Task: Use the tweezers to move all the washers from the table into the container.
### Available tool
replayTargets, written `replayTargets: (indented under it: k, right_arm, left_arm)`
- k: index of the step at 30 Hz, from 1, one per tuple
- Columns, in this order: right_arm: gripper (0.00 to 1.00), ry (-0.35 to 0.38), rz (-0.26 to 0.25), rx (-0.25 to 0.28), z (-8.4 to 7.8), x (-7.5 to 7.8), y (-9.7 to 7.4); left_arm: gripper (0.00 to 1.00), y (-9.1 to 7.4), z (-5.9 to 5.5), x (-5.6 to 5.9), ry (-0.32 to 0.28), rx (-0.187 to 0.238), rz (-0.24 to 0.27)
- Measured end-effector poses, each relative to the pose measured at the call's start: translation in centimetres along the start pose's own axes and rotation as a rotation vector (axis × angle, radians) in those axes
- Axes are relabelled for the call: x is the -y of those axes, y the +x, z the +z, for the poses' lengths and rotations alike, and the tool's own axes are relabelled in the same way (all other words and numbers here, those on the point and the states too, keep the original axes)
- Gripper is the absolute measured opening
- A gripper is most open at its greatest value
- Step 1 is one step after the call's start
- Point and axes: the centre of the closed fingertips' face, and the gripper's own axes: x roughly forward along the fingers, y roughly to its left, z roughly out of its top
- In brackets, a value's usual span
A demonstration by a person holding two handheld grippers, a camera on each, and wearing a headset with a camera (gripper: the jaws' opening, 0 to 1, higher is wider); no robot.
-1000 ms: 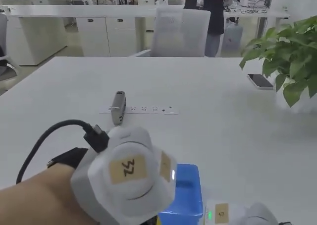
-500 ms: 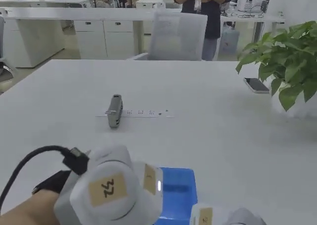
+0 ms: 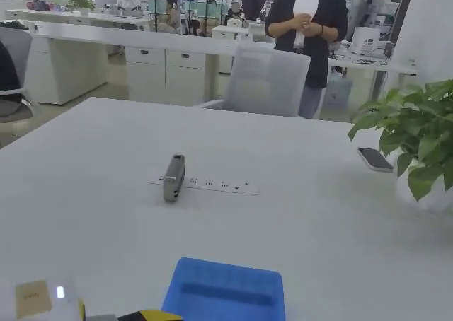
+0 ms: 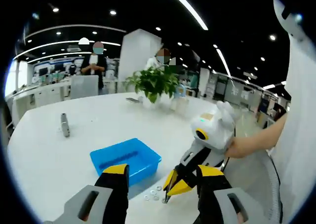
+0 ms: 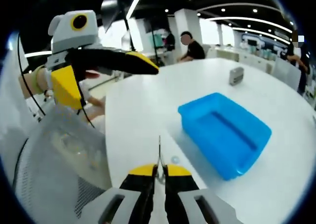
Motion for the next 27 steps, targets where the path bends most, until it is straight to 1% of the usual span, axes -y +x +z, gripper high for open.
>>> replayTargets:
  k: [1, 3, 4, 6, 8, 9, 10, 11, 12, 14, 15, 18, 20, 21, 22, 24, 25, 27]
  right_arm:
    - [0.03, 0.002, -0.003, 0.000, 0.0, 0.0, 0.0]
    - [0.03, 0.007, -0.011, 0.003, 0.0, 0.0, 0.0]
    - [0.03, 0.005, -0.014, 0.003, 0.0, 0.0, 0.0]
    - [0.03, 0.001, -0.022, 0.003, 0.0, -0.1, 0.1]
    - [0.03, -0.006, -0.030, 0.000, 0.0, -0.1, 0.1]
    - [0.03, -0.011, -0.032, -0.002, 0.0, -0.2, 0.1]
    - [0.03, -0.013, -0.034, -0.003, 0.0, -0.2, 0.1]
    - [0.03, -0.015, -0.037, -0.005, 0.0, -0.2, 0.1]
    - [0.03, -0.016, -0.041, -0.006, 0.0, -0.3, 0.1]
    - [0.03, -0.017, -0.044, -0.008, 0.0, -0.3, 0.1]
    - [0.03, -0.021, -0.045, -0.010, -0.1, -0.3, 0.1]
    - [0.03, -0.031, -0.047, -0.016, -0.1, -0.4, 0.1]
    - [0.03, -0.036, -0.048, -0.019, -0.1, -0.5, 0.1]
    - [0.03, -0.036, -0.047, -0.020, -0.1, -0.5, 0.2]
    - [0.03, -0.039, -0.049, -0.021, -0.1, -0.5, 0.2]
    - [0.03, -0.040, -0.049, -0.019, 0.0, -0.5, 0.2]
    - [0.03, -0.040, -0.049, -0.019, 0.0, -0.5, 0.2]
    - [0.03, -0.043, -0.051, -0.020, 0.0, -0.6, 0.2]
  left_arm:
    - [0.62, -0.8, 0.5, -0.9, -0.020, 0.054, 0.059]
    - [0.71, -2.0, 1.1, -1.9, -0.042, 0.124, 0.131]
    - [0.74, -2.7, 1.5, -2.5, -0.055, 0.171, 0.176]
    - [0.82, -3.7, 2.0, -3.2, -0.056, 0.235, 0.233]
    - [0.86, -4.5, 2.3, -3.5, -0.062, 0.277, 0.283]
    - [0.89, -4.7, 2.4, -3.5, -0.052, 0.297, 0.300]
    - [0.92, -4.9, 2.5, -3.6, -0.030, 0.321, 0.322]
    - [0.96, -5.0, 2.4, -3.6, -0.018, 0.328, 0.339]
    - [0.98, -5.0, 2.1, -3.6, -0.004, 0.322, 0.358]
    - [0.99, -4.9, 1.9, -3.4, 0.027, 0.323, 0.370]
    - [0.99, -4.7, 1.7, -3.3, 0.030, 0.318, 0.371]
    - [0.99, -4.1, 1.2, -3.0, 0.030, 0.292, 0.374]
    - [0.99, -3.8, 0.7, -2.8, 0.065, 0.274, 0.371]
    - [0.99, -4.0, 0.3, -3.4, 0.098, 0.248, 0.390]
    - [0.98, -4.1, 0.3, -3.6, 0.098, 0.240, 0.398]
    - [0.96, -4.5, 0.6, -3.7, 0.068, 0.274, 0.392]
    - [0.96, -4.7, 0.5, -3.9, 0.051, 0.278, 0.395]
    - [0.96, -4.8, 0.3, -4.2, 0.054, 0.274, 0.405]
